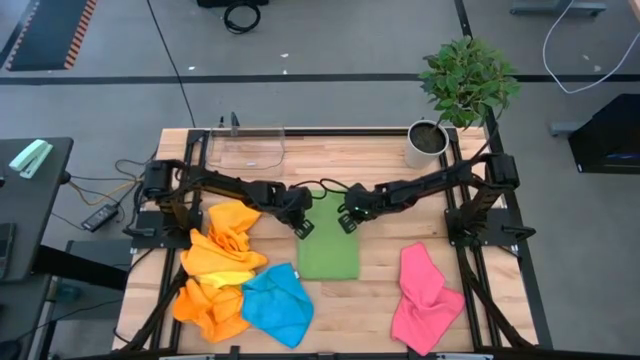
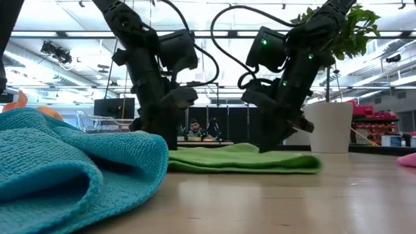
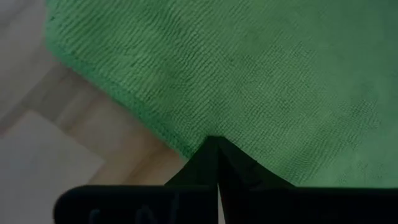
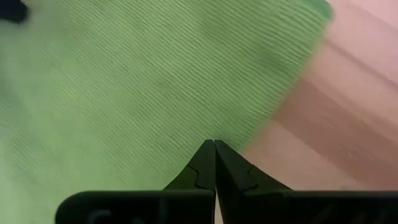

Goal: Fold microfiber towels
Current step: Fold the green towel

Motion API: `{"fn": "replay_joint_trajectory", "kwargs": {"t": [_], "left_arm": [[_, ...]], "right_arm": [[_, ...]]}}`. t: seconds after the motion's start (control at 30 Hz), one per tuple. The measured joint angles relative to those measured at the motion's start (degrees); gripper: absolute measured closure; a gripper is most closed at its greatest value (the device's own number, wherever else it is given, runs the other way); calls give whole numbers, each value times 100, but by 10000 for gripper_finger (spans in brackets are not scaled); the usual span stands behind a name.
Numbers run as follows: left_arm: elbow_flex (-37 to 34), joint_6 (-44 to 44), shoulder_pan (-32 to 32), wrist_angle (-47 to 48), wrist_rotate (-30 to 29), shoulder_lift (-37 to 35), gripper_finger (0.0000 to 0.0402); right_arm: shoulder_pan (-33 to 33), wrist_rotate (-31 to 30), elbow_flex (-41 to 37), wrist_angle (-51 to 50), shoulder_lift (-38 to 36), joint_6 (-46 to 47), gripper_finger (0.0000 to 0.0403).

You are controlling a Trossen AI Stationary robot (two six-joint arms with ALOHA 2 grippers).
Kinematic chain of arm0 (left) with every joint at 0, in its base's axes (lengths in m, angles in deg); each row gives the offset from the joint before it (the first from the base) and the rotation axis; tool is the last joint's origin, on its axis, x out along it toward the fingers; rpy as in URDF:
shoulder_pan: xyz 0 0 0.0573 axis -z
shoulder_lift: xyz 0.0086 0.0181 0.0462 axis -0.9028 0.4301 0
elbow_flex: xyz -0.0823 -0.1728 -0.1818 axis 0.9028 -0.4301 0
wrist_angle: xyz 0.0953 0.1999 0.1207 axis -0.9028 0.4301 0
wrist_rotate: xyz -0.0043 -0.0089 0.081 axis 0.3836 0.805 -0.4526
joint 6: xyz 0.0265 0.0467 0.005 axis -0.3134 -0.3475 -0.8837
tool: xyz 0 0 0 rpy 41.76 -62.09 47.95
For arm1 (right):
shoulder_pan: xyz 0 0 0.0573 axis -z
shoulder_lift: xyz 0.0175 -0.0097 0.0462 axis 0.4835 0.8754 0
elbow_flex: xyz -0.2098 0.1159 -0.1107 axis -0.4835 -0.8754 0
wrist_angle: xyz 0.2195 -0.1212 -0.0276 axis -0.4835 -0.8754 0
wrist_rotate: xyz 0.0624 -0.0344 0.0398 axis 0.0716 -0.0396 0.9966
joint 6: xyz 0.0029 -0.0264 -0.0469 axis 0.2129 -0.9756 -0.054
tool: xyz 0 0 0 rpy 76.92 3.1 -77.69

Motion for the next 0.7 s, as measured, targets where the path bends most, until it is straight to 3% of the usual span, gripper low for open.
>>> {"fn": "replay_joint_trajectory", "kwargs": {"t": [0.13, 0.33, 0.5, 0.7], "left_arm": [[-21, 93, 1, -117, -24, -297, 375], [-11, 10, -71, -565, -410, -687, 376], [-11, -213, -464, -767, -182, -354, 395], [-20, -249, -802, -520, -78, 24, 379]], "right_arm": [[94, 215, -4, -21, -125, -178, 398], [273, -69, -1, 238, -506, -270, 398], [649, 89, -3, 628, -298, -395, 398], [1055, 190, 4, 773, -126, -603, 398]]}}
